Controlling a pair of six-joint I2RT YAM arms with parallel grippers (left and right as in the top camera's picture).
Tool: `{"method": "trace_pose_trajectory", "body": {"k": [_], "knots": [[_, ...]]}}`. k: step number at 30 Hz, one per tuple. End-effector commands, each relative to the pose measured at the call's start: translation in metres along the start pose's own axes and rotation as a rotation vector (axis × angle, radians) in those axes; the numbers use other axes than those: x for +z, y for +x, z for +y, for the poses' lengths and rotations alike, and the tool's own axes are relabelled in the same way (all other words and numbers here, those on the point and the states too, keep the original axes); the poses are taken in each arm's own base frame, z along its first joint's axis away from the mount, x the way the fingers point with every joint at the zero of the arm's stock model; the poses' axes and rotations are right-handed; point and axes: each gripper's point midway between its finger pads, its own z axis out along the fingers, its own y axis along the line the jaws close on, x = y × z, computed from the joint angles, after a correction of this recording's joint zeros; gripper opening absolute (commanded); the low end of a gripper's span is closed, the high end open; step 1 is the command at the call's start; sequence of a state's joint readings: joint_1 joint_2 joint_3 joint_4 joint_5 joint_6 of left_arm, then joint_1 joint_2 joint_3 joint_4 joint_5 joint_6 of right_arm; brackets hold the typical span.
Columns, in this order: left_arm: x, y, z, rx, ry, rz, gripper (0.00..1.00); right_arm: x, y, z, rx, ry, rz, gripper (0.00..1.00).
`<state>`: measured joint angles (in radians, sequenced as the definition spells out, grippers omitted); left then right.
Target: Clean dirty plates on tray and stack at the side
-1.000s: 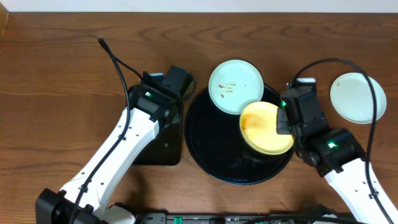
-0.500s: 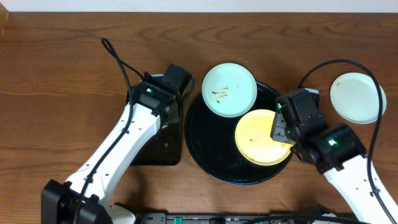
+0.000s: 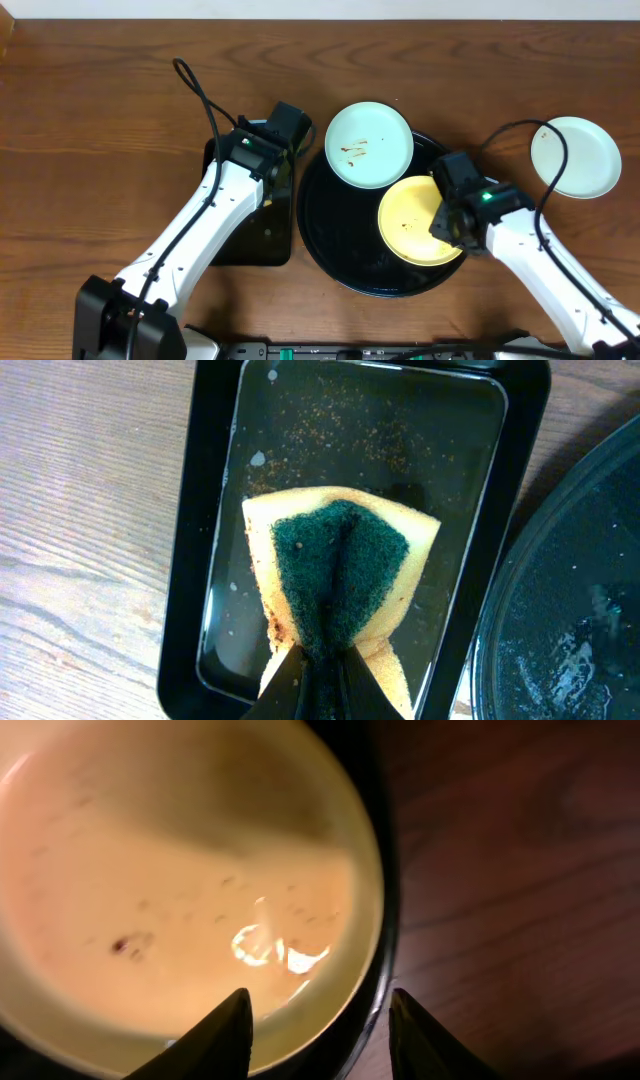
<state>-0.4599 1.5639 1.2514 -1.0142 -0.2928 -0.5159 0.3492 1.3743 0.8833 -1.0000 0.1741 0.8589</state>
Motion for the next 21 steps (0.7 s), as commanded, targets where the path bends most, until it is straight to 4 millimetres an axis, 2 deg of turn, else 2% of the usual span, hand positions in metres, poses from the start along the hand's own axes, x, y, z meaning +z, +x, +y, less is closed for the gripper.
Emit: {"method": "trace_pose_trajectory", "body": {"k": [1, 7, 16, 21], "knots": [[0.004, 0.001, 0.002, 0.026, -0.011, 0.009, 0.07, 0.005, -0.011, -0.014, 0.096, 0.02, 0.013, 0.46], [0.005, -0.001, 0.0, 0.023, -0.007, 0.003, 0.08, 0.011, -0.026, -0.03, 0.157, -0.021, 0.058, 0.46], [0.017, 0.006, -0.002, 0.024, -0.001, 0.011, 0.08, 0.017, -0.04, -0.005, 0.143, -0.174, 0.076, 0.43], [0.021, 0.012, -0.004, 0.031, 0.006, 0.026, 0.07, 0.034, -0.033, 0.0, 0.141, -0.167, 0.143, 0.44]]}}
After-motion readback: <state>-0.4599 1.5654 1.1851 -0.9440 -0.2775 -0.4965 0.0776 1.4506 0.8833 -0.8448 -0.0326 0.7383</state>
